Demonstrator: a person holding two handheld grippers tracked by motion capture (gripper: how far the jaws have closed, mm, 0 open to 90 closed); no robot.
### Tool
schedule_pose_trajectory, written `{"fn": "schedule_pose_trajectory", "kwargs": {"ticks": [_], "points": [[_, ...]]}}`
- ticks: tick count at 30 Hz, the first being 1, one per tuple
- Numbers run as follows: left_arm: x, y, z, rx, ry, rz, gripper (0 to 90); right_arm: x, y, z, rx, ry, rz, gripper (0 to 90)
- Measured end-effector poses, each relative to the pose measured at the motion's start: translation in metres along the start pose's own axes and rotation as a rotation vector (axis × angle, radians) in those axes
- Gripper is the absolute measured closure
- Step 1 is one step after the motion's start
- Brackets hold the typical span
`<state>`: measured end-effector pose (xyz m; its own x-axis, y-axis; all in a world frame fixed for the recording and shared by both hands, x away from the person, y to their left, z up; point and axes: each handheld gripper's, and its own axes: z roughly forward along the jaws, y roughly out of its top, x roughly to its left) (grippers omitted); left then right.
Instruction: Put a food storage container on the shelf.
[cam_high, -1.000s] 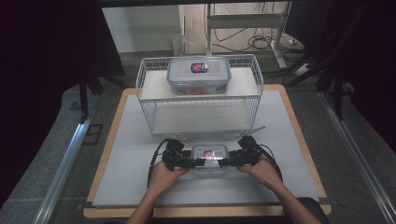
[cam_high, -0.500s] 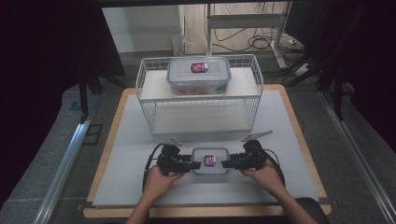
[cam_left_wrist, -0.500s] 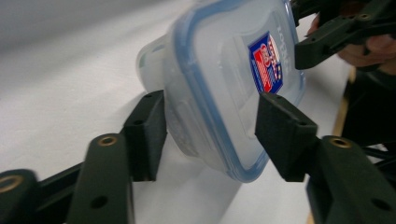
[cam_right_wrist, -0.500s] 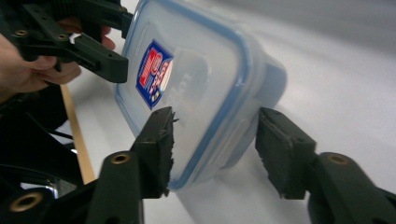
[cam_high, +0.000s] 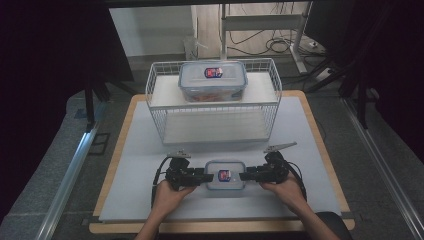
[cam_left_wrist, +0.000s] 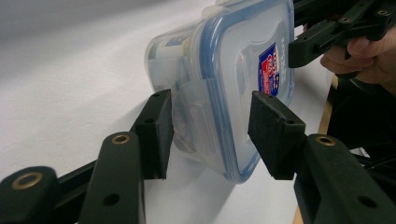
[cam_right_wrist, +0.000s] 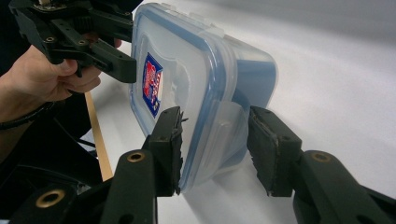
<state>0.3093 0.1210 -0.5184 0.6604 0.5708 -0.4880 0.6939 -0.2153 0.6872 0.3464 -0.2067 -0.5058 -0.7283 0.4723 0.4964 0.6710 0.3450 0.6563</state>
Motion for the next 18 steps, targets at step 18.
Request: {"fn": "schedule_pose_trajectory", "kwargs": {"ticks": [18], "points": [[0.0052, -0.0015, -0.0024, -0.018, -0.024, -0.063, 51.2, 0.0001, -0.0005, -0.0011, -0.053, 0.043, 0.053, 58.8]]}}
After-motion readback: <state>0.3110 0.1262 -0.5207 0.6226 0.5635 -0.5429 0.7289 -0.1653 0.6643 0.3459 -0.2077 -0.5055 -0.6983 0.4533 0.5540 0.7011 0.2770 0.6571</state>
